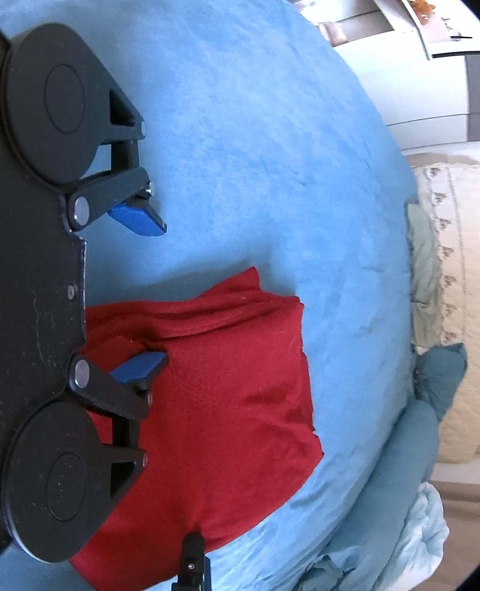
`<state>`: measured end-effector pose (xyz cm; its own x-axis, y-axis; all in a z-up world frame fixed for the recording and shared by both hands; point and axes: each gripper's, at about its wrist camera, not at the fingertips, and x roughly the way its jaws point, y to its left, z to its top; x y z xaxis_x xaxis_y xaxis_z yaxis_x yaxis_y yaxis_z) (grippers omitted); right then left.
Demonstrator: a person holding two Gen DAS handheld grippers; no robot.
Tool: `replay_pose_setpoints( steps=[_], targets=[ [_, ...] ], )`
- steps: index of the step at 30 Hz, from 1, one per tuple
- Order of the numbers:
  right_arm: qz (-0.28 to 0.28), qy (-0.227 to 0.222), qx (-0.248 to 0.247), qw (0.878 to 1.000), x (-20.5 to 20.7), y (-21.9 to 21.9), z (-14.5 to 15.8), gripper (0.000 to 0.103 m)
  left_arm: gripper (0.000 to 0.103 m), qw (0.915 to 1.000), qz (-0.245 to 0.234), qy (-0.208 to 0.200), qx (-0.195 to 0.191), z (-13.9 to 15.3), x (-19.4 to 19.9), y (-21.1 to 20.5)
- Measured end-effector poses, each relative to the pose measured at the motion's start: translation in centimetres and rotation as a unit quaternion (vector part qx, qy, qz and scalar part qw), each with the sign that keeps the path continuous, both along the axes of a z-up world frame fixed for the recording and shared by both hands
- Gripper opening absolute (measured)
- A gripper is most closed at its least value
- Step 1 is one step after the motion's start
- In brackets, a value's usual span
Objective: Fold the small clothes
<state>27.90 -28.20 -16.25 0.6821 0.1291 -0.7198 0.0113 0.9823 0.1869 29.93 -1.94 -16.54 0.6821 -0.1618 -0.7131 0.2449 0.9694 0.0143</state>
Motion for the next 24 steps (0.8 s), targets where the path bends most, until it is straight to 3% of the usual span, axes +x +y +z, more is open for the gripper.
replay_pose_setpoints(
  steps=[6, 11, 13, 14, 15, 20, 24],
  targets=[
    [0.006, -0.051, -0.005, 0.999, -1.5, 0.3, 1.1, 0.090, 0.072, 0.9997, 0.003, -0.024, -0.007, 1.1, -0.9, 0.6],
    [-0.006, -0.101, -0.008, 0.995, -6.0, 1.5, 8.0, 0.093, 0.070, 0.9982, 0.017, -0.056, -0.009, 7.3, -3.9, 1.4],
    [-0.015, -0.109, -0.004, 0.994, -8.5, 2.2, 11.5, 0.103, 0.079, 0.9981, 0.018, -0.059, -0.007, 10.6, -6.0, 1.6],
    [-0.022, -0.107, -0.007, 0.994, -9.6, 2.6, 12.9, 0.103, 0.086, 0.9979, 0.023, -0.060, -0.009, 12.3, -7.3, 1.7],
    [-0.032, -0.109, -0.012, 0.993, -11.0, 3.0, 14.6, 0.103, 0.102, 0.9977, 0.027, -0.061, -0.012, 13.6, -8.4, 1.8],
    [-0.047, -0.099, -0.026, 0.994, -17.1, 5.1, 20.0, 0.103, 0.103, 0.9959, 0.042, -0.079, -0.014, 19.5, -15.4, 2.3],
    [-0.051, -0.091, -0.042, 0.994, -21.7, 6.8, 21.8, 0.103, 0.103, 0.9953, 0.060, -0.076, -0.007, 20.8, -19.8, 2.5]
  ],
)
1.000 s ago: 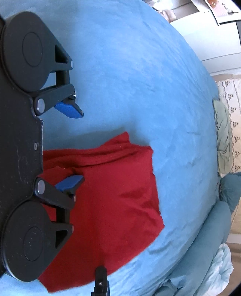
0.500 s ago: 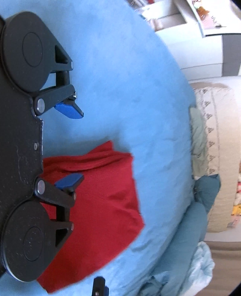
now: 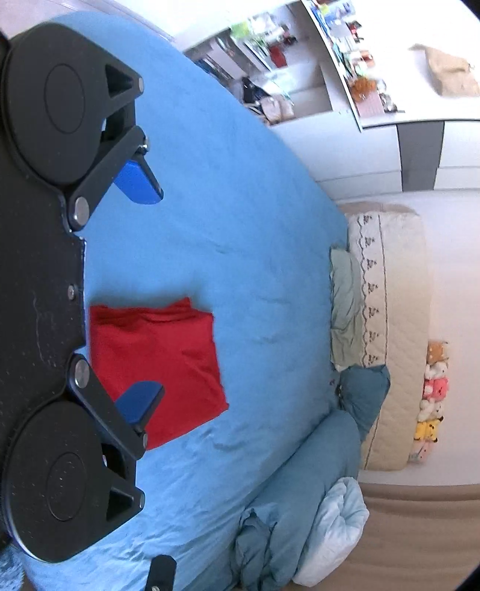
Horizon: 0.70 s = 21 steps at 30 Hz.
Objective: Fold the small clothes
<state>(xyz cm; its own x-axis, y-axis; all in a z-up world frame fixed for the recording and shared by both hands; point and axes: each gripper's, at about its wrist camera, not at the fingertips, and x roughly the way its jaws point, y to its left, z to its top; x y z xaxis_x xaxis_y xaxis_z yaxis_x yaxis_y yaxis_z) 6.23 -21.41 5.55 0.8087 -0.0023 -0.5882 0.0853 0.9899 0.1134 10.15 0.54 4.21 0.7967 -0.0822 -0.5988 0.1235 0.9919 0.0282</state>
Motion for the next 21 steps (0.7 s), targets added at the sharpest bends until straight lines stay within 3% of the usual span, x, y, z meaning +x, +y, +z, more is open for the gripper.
replay_pose_setpoints(
  steps=[8, 21],
  targets=[
    [-0.013, 0.037, -0.045, 0.998, -5.7, 2.4, -1.0, 0.103, 0.103, 0.9996, 0.009, 0.014, 0.023, -1.4, -6.0, -0.6],
    [-0.031, 0.058, -0.042, 0.997, -7.9, 2.3, -2.8, 0.103, 0.103, 0.9994, -0.011, 0.016, 0.029, -2.6, -8.2, -1.8]
  ],
)
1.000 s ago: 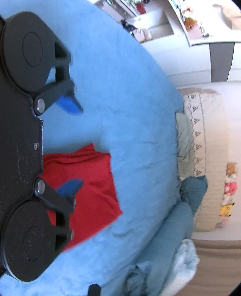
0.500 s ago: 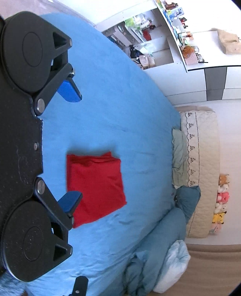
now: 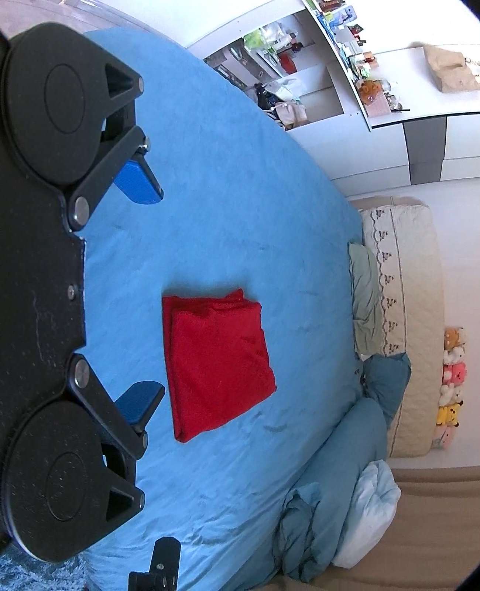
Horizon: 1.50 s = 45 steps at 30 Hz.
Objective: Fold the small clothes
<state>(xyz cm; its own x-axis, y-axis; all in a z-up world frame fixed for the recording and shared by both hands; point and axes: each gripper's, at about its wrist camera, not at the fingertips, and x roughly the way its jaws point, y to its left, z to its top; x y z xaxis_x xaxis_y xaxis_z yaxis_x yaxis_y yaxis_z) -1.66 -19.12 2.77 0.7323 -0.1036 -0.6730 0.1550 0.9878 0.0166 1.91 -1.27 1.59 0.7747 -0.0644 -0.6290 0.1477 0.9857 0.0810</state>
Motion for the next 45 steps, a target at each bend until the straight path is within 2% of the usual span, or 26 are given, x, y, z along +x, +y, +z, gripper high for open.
replay_pose_setpoints(
  steps=[45],
  targets=[
    [-0.002, 0.009, 0.005, 1.000, 0.17, -0.27, -0.93, 0.103, 0.103, 1.0000, 0.000, -0.009, 0.004, 0.21, -0.27, 0.14]
  ],
)
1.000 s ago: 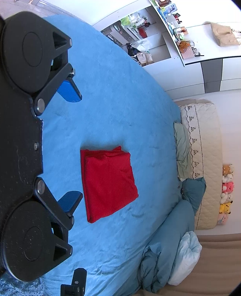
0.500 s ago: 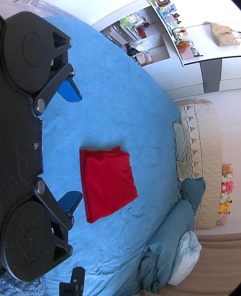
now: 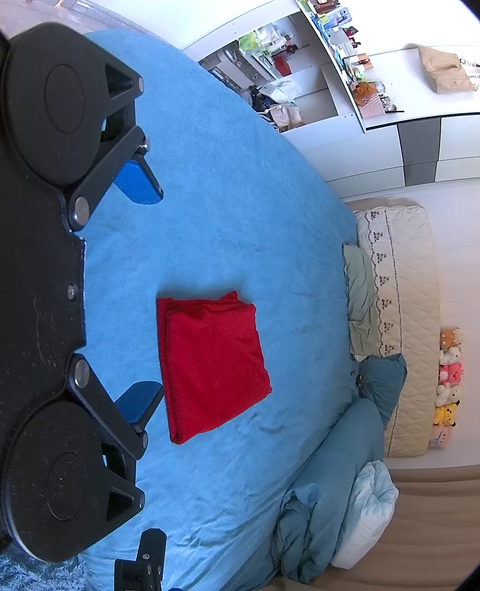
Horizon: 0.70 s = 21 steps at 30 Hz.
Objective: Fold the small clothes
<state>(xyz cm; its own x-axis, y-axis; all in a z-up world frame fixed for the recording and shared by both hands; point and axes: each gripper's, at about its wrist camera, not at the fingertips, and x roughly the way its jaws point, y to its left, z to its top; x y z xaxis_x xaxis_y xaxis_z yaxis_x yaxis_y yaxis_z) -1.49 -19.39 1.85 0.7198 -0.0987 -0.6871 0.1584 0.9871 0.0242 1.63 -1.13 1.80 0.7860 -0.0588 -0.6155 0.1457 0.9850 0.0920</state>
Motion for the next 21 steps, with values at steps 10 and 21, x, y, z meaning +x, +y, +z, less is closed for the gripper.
replay_pose_setpoints(
  steps=[10, 21],
  targets=[
    [0.001, 0.000, 0.000, 1.000, 0.00, -0.01, -0.06, 0.103, 0.103, 1.0000, -0.003, 0.000, 0.002, 0.06, -0.02, -0.08],
    [0.005, 0.000, 0.003, 1.000, 0.10, -0.44, -0.04, 0.103, 0.103, 1.0000, -0.006, 0.002, 0.004, 0.02, 0.18, -0.05]
  ],
)
